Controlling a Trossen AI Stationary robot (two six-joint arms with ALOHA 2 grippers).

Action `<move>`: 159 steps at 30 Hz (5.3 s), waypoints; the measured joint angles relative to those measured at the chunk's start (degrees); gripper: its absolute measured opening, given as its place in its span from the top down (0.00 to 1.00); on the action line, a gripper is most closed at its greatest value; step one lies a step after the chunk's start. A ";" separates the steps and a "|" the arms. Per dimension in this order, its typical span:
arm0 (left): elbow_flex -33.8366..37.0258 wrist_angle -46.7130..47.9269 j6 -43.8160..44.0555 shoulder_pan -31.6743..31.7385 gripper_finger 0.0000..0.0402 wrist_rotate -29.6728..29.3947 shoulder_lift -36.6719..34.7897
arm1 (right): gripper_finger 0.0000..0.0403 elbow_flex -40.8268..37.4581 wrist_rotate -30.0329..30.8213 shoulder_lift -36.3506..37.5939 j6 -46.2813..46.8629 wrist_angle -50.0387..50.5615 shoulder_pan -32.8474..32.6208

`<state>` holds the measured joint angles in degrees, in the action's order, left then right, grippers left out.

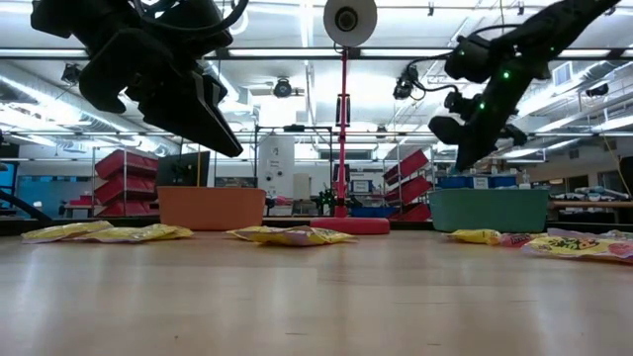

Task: Sort candy
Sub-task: Put the small blue candy into the green bin

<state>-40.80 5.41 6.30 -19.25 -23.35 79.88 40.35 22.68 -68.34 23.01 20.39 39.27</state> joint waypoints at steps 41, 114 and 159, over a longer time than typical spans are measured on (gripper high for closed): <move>0.00 0.00 -0.01 0.00 0.78 0.02 0.00 | 0.84 -12.07 0.13 0.33 2.38 -18.20 0.63; 0.02 9.96 4.66 -0.26 0.78 -9.45 -2.06 | 0.83 23.64 -9.84 -21.08 -15.96 11.78 -44.06; -0.02 47.94 39.39 -16.92 0.78 -29.38 -14.73 | 1.00 58.00 -18.99 -56.37 -30.52 0.06 -29.41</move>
<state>-40.82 53.35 45.69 -36.16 -52.73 65.14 98.35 3.69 -124.70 -7.51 20.46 9.85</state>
